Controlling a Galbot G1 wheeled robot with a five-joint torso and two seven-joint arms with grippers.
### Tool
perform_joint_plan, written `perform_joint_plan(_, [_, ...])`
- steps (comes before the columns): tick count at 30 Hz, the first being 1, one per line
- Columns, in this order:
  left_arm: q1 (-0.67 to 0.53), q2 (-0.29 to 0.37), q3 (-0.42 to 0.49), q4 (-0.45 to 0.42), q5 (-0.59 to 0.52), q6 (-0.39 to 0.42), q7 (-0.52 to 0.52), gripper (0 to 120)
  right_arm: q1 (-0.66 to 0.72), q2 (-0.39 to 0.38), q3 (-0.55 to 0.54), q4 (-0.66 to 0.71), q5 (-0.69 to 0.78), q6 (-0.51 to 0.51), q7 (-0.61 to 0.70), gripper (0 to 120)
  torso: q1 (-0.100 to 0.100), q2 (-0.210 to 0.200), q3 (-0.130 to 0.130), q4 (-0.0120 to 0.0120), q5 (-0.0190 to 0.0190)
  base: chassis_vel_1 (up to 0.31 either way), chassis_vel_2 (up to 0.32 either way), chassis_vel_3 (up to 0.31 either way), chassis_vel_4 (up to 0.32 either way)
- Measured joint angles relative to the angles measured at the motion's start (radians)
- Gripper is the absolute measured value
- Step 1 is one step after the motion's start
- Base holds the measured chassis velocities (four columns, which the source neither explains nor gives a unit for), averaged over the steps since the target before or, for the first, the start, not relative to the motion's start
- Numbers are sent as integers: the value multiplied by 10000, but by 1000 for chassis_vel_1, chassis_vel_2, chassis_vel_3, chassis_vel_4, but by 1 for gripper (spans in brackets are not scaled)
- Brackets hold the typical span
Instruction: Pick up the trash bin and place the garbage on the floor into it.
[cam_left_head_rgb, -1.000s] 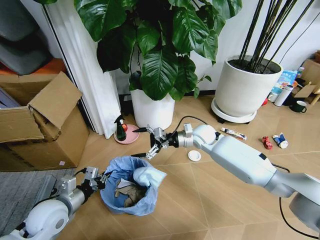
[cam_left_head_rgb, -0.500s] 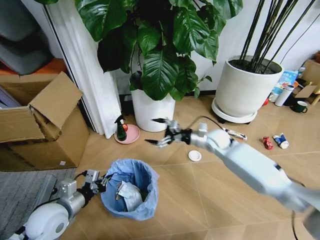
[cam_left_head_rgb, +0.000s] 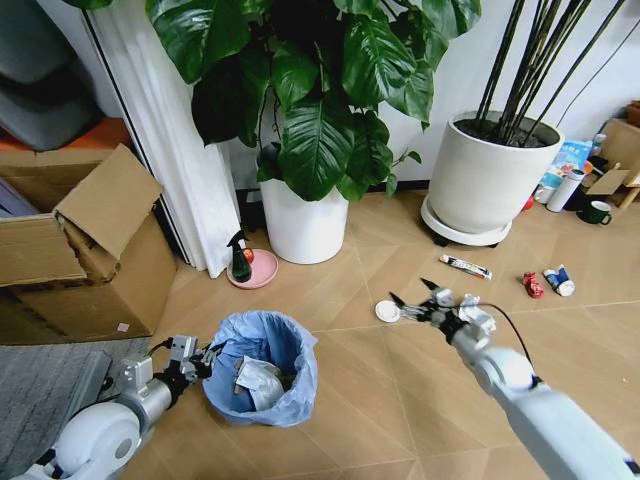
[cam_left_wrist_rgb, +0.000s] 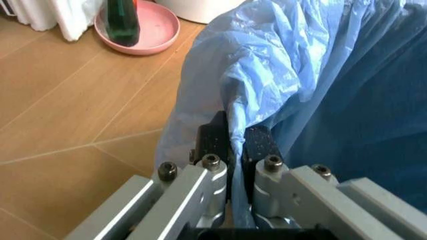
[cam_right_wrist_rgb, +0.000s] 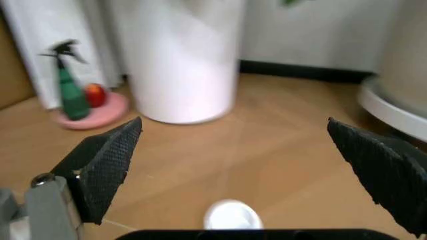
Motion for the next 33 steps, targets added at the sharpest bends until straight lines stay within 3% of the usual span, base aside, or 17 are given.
perform_joint_plan(7, [63,-193,-63,0,59,0,-64,0,-1294,750,1260,-75,-8,18,-119,100,0,0,0,-6,5,0,0,0,0])
perform_joint_plan(11, [64,-241,-34,4,86,0,-82,0,-1515,946,1447,-205,0,37,-245,100,0,0,1,-4,7,0,0,0,0])
perform_joint_plan(33, [87,-330,11,11,142,4,-105,0,-1347,1031,1129,-474,-251,282,-492,100,3,0,3,-4,5,-107,108,112,-106])
